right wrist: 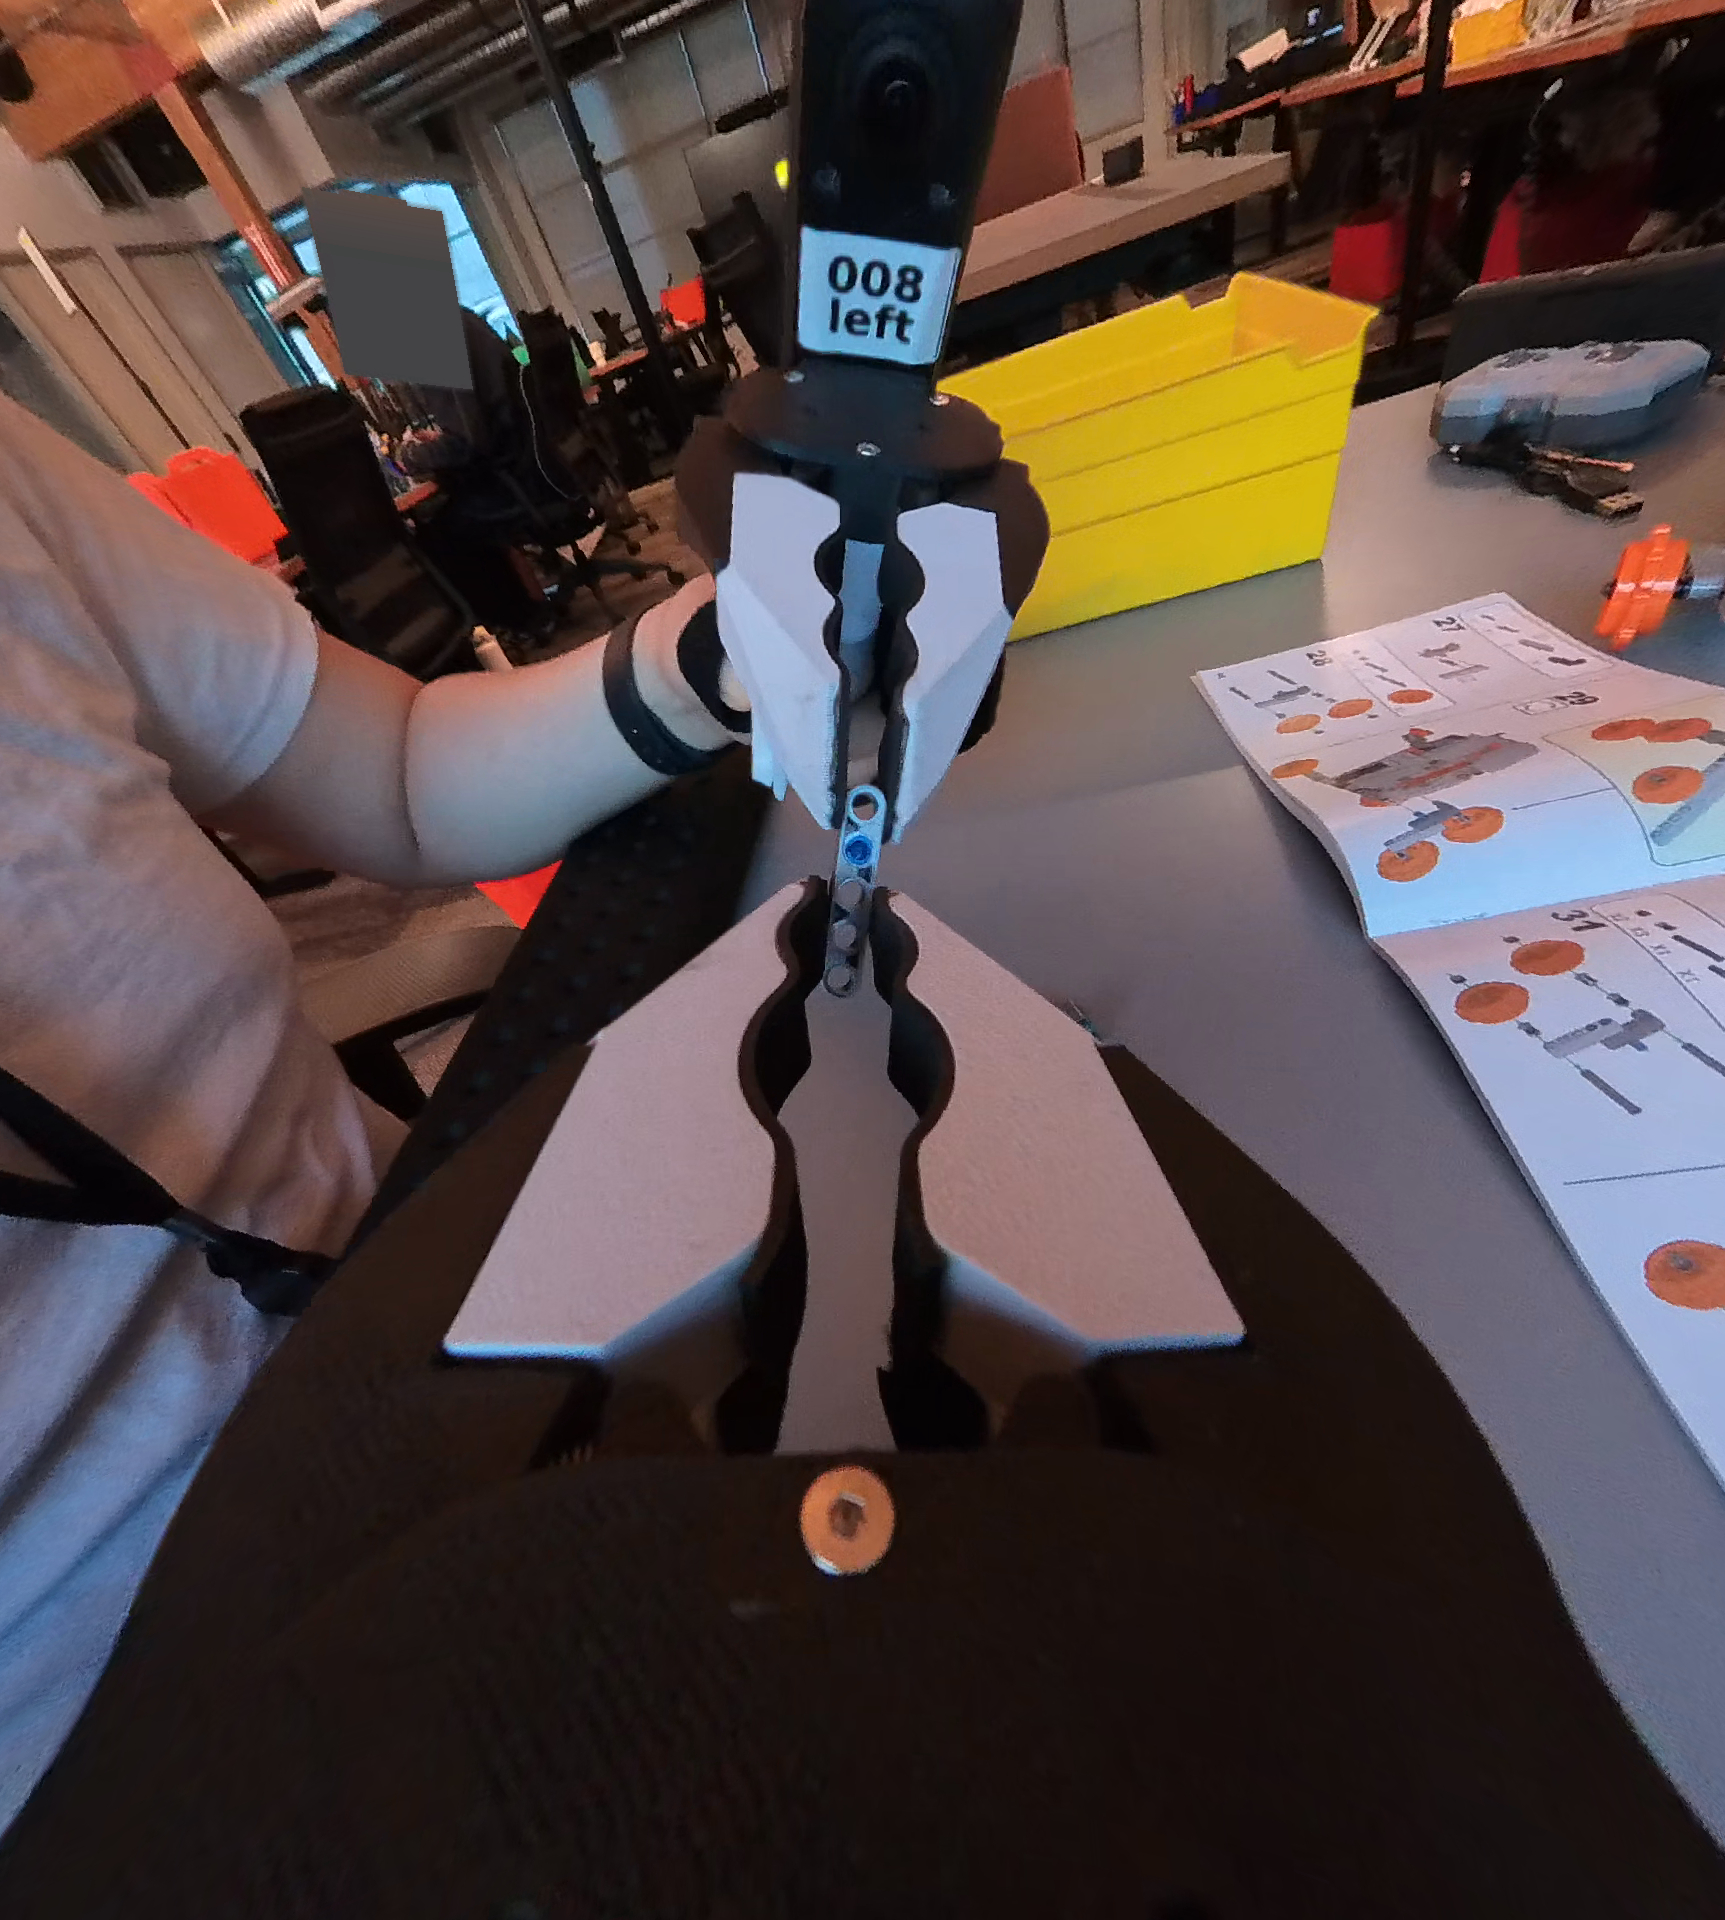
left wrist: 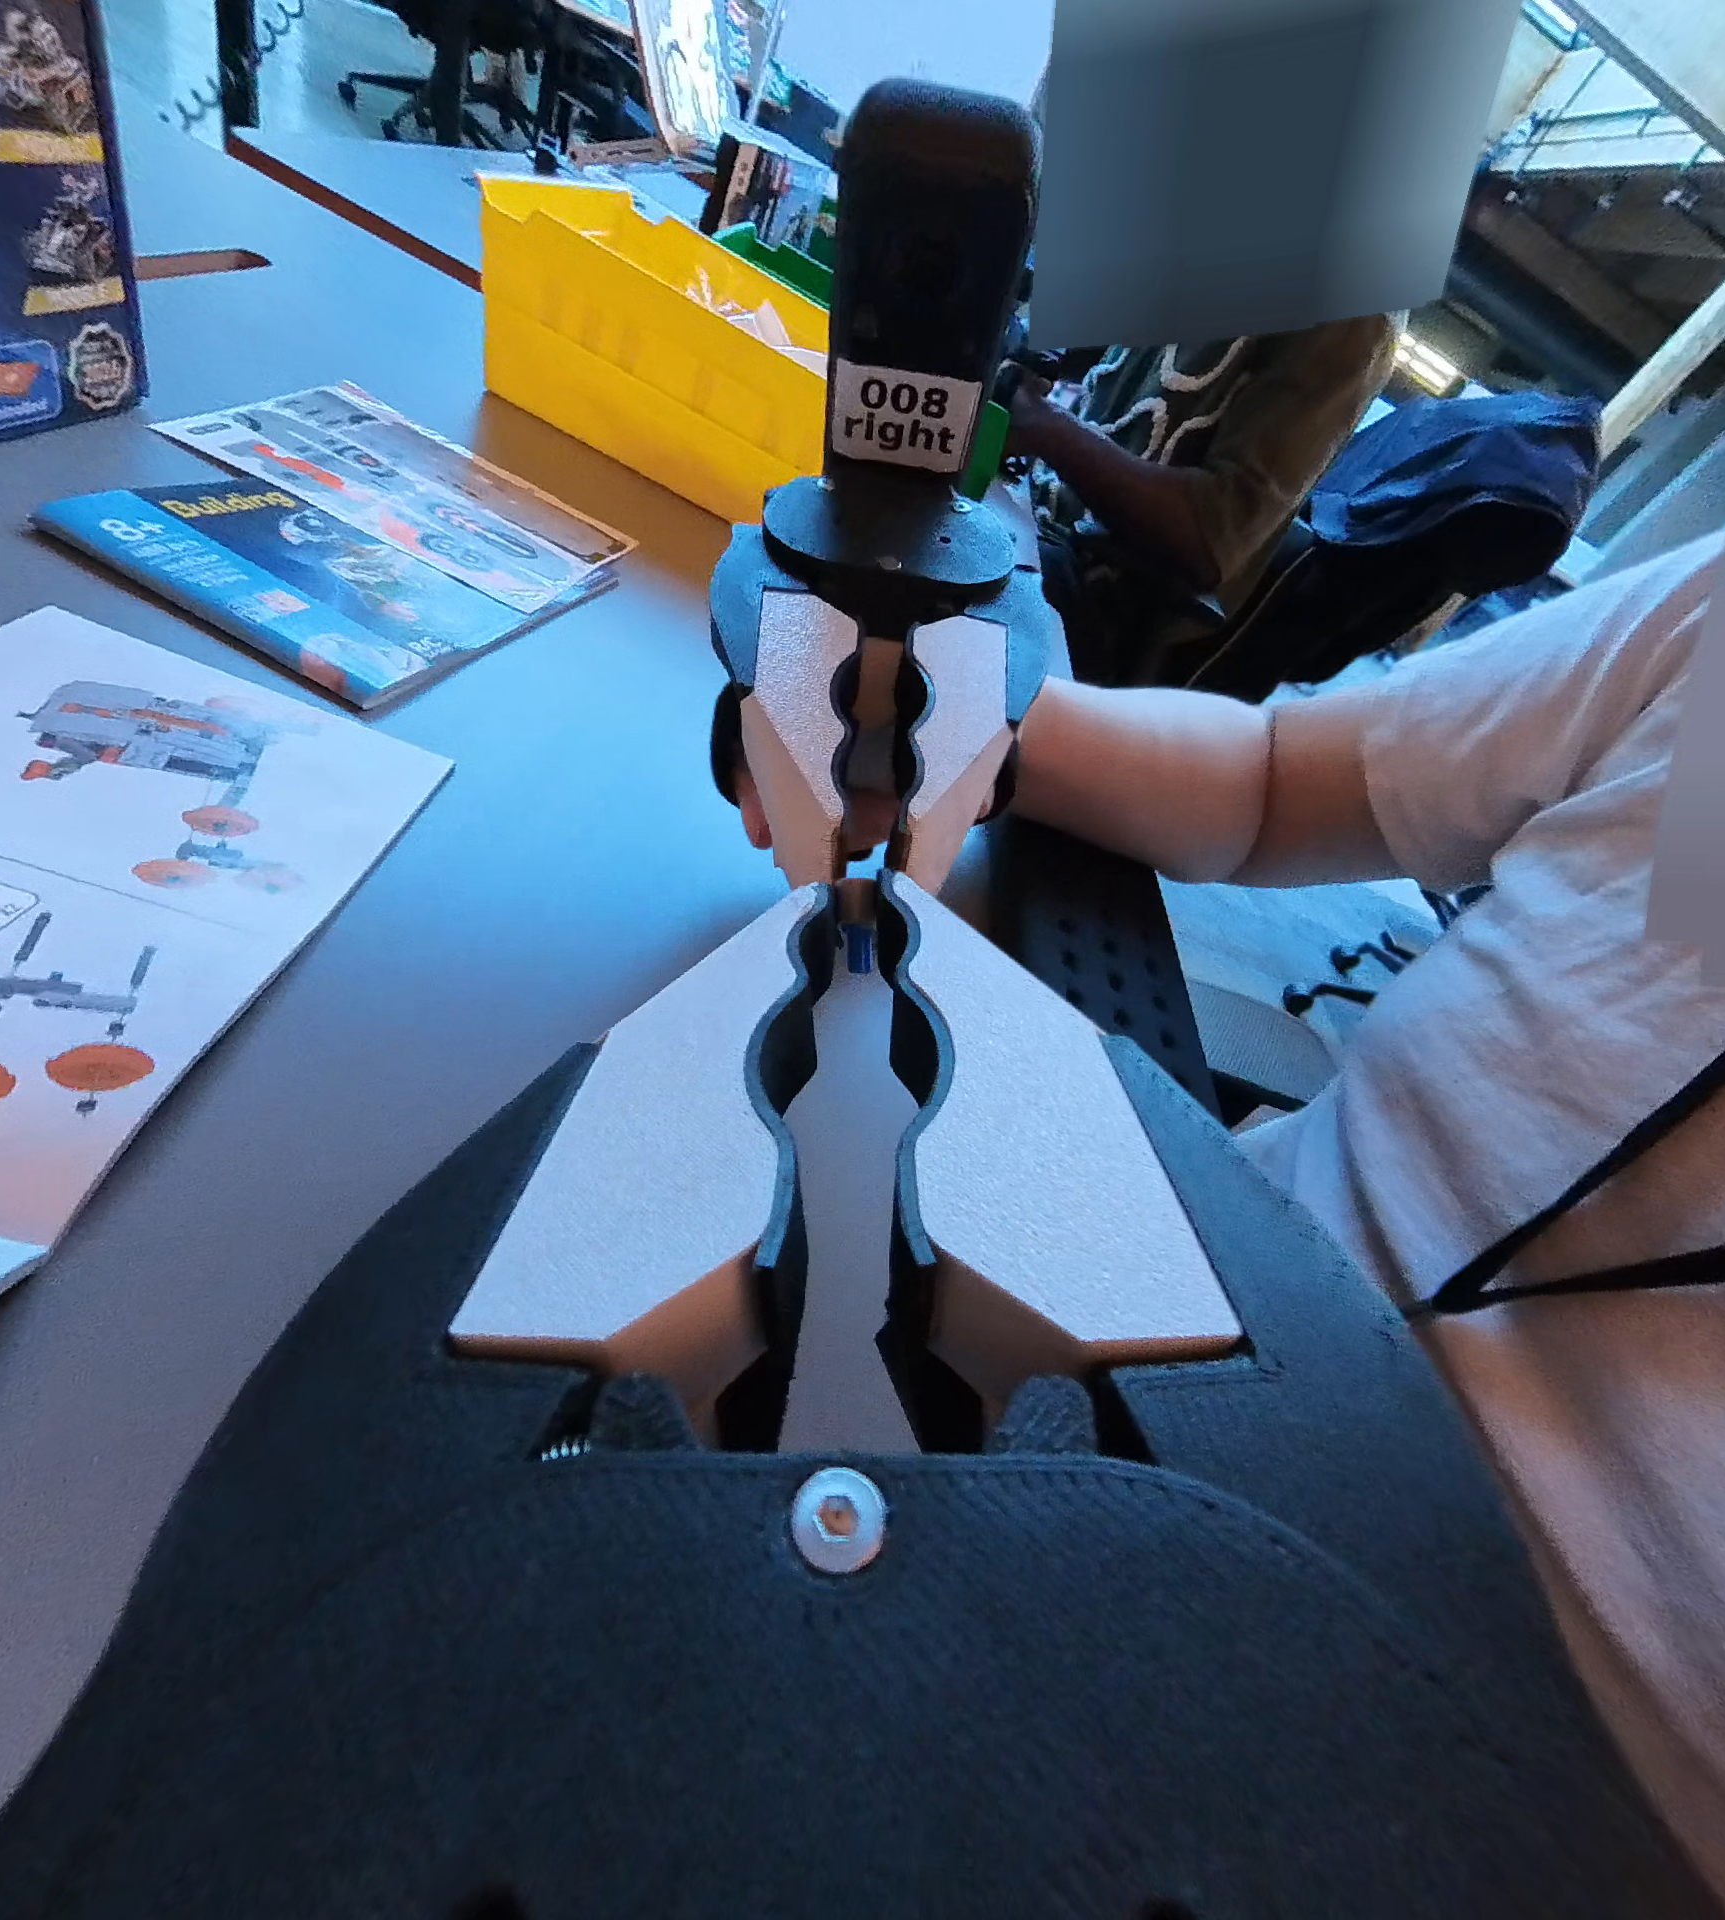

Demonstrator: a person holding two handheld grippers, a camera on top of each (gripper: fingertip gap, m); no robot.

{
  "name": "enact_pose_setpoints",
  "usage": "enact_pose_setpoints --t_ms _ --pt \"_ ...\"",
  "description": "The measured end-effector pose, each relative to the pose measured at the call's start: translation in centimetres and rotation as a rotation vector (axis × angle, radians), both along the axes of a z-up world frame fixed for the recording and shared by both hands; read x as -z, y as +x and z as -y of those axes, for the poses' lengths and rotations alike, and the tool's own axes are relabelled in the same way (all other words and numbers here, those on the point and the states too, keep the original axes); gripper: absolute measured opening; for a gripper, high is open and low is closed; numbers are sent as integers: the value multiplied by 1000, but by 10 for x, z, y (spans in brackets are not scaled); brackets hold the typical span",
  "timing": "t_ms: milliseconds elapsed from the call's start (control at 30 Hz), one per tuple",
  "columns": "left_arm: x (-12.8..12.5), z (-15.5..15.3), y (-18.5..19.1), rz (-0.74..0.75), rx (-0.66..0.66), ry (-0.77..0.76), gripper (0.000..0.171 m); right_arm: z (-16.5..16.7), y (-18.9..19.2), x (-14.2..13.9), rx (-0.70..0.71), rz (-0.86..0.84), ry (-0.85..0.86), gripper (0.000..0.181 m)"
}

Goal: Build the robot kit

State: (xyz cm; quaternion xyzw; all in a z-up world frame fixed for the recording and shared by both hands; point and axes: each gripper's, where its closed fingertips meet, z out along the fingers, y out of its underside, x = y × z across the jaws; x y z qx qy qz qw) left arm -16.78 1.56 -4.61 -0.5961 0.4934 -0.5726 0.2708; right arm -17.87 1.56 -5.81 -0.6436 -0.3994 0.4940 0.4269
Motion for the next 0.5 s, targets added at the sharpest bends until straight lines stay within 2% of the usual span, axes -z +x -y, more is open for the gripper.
enact_pose_setpoints --t_ms 67,133,200,233,333,500 --pt "-5 -5 5 8 -9 -4 4 -6 6 -6 25 -44 -42 6" --pt "-16 -12 11 52 -29 3 4 -13 13 -18 52 -155 -138 5" --pt "-32 -29 12 94 -116 53 41 -22 25 -33 72 -316 -244 5" --pt "-36 -34 11 83 -143 135 40 -27 31 -37 89 -378 -290 5" --pt "-39 -34 15 11 -210 514 20 -36 47 -47 101 -510 -359 5" --pt "-36 -38 41 -114 -279 972 18 -43 56 -48 124 -563 -420 5"
